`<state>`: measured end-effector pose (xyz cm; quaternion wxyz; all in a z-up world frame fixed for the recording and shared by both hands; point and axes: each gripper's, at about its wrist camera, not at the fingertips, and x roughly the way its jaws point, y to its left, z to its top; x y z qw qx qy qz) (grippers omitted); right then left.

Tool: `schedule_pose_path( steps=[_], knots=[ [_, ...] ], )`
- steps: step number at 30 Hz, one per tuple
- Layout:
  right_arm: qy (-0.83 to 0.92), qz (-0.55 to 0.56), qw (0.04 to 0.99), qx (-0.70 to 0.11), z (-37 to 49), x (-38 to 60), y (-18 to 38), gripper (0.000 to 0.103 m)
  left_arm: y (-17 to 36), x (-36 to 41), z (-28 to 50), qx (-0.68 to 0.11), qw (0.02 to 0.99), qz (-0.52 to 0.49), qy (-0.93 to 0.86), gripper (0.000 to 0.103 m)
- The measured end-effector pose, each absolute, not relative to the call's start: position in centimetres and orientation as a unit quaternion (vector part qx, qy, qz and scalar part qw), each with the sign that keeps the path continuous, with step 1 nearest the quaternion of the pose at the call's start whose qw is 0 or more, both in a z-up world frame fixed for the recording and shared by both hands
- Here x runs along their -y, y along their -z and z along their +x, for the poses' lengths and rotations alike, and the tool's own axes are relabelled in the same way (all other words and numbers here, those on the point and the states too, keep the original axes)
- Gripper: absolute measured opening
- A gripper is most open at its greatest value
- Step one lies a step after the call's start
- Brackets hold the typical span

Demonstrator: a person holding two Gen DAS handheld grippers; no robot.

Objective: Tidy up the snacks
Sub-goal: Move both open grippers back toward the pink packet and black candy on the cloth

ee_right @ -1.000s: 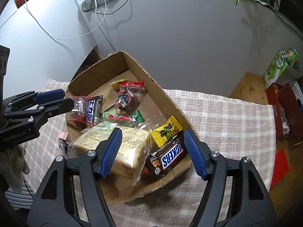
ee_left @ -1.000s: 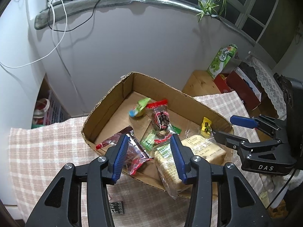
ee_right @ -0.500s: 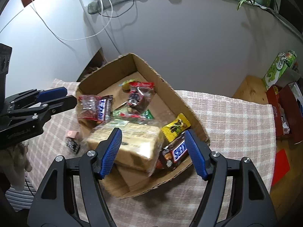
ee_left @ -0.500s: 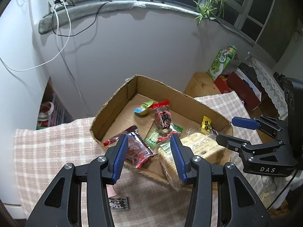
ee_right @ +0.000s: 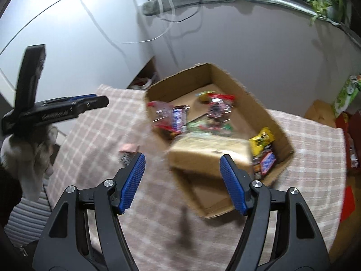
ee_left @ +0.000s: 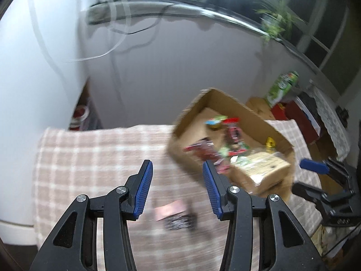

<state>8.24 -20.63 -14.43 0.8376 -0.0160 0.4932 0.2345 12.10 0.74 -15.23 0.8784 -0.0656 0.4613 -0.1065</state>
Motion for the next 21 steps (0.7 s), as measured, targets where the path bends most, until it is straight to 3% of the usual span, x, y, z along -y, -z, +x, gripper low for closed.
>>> schedule_pose_path(
  steps=[8,21],
  knots=[
    [-0.285,-0.036,0.810,-0.511,6.3,16.4,16.4,0.071,17.1,-5.2,10.6,-0.479,0.870,-0.089,0.074,0.045],
    [-0.301,-0.056,0.785,-0.538,5.5,13.3,20.2,0.071,20.9,-1.0,9.2,-0.513,0.846,-0.032,0.146,0.045]
  ],
)
